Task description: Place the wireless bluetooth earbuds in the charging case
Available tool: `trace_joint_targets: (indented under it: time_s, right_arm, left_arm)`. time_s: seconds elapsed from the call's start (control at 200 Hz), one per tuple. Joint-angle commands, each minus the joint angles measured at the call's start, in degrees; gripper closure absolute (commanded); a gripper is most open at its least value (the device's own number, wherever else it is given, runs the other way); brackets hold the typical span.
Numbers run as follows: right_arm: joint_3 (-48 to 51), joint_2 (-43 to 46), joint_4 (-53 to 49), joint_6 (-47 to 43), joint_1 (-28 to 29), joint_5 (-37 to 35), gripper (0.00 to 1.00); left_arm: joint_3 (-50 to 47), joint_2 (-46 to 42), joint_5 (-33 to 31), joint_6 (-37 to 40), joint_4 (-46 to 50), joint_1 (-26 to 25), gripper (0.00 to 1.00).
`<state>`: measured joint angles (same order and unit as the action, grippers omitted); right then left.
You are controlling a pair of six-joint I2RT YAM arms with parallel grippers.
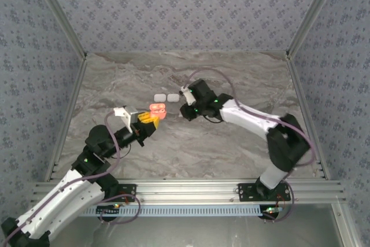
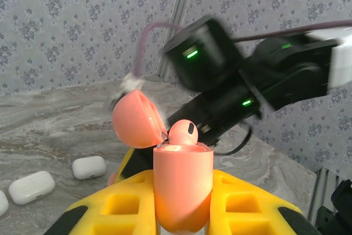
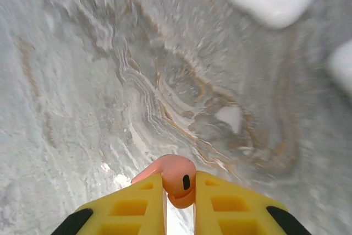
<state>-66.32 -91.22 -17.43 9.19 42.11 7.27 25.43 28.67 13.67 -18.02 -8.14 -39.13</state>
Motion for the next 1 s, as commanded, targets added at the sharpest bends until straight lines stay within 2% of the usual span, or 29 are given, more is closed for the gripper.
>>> trace_joint_targets:
  time_s: [0.0,0.185,0.335,0.6,0.994]
  right_arm:
    - [3.6,9.4,2.4,2.4,0.4,-4.1,0.81]
    - [5.8,23.0,3.7,1.9,2.1,-6.9,0.81]
    - [4.8,28.2,5.2,0.1,6.8,-9.7,0.80]
    - [1.1,26.2,5.6,-3.7,14.4,-13.4,0.80]
    - [-1.5,20.1,6.2,-4.7,17.3,-12.7,0.80]
  left_arm:
    - [-0.1,1.9,0.8,-1.2,-5.9,-0.4,1.00]
    - [0.5,7.6,3.4,-2.1,-10.8,-0.4,1.00]
    - [1.5,11.7,5.9,-2.4,-13.7,-0.4,1.00]
    - [2.3,13.8,9.1,-2.2,-15.2,-0.4,1.00]
    - [1.8,12.0,9.4,-2.0,-13.8,-0.4,1.00]
